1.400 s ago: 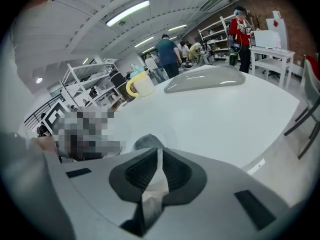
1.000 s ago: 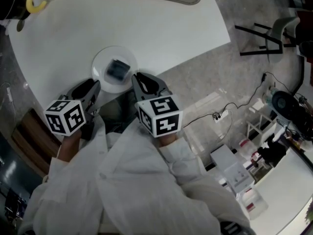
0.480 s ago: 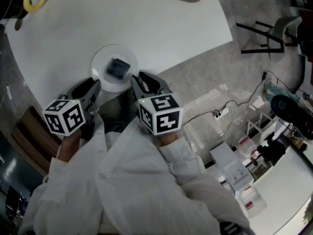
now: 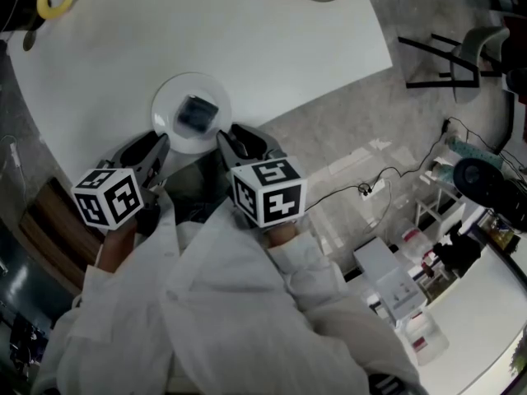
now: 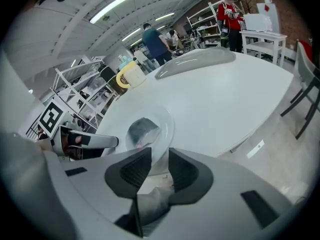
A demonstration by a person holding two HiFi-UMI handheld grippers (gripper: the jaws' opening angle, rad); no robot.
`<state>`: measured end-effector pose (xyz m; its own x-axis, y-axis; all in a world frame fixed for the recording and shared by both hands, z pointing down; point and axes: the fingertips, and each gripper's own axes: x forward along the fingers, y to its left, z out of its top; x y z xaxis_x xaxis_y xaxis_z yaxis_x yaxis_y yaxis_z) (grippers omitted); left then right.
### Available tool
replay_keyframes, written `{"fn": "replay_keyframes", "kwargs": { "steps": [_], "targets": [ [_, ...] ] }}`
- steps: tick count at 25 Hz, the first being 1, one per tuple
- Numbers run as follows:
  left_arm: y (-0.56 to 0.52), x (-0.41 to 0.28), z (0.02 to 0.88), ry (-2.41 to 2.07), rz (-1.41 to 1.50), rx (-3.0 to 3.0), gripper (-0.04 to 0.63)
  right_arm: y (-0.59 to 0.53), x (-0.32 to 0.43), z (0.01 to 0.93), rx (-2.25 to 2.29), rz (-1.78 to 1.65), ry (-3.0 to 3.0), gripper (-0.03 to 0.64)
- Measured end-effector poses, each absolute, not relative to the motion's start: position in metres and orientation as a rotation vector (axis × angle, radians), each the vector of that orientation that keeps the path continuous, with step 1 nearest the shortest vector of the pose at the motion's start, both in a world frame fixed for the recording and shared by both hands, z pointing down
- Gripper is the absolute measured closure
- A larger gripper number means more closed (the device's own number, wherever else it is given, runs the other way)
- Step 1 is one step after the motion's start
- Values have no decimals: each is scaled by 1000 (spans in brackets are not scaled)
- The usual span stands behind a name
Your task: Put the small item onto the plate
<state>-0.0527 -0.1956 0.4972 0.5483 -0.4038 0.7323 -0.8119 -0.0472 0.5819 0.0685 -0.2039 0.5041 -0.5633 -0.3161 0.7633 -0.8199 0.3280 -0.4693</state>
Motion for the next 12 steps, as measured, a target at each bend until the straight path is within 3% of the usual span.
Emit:
{"fn": "replay_keyframes", "kwargs": {
  "steps": [12],
  "targets": [
    [-198, -53, 497, -1042, 380, 1659, 489, -203, 65, 504, 1027, 1218, -2049, 522]
  ]
}}
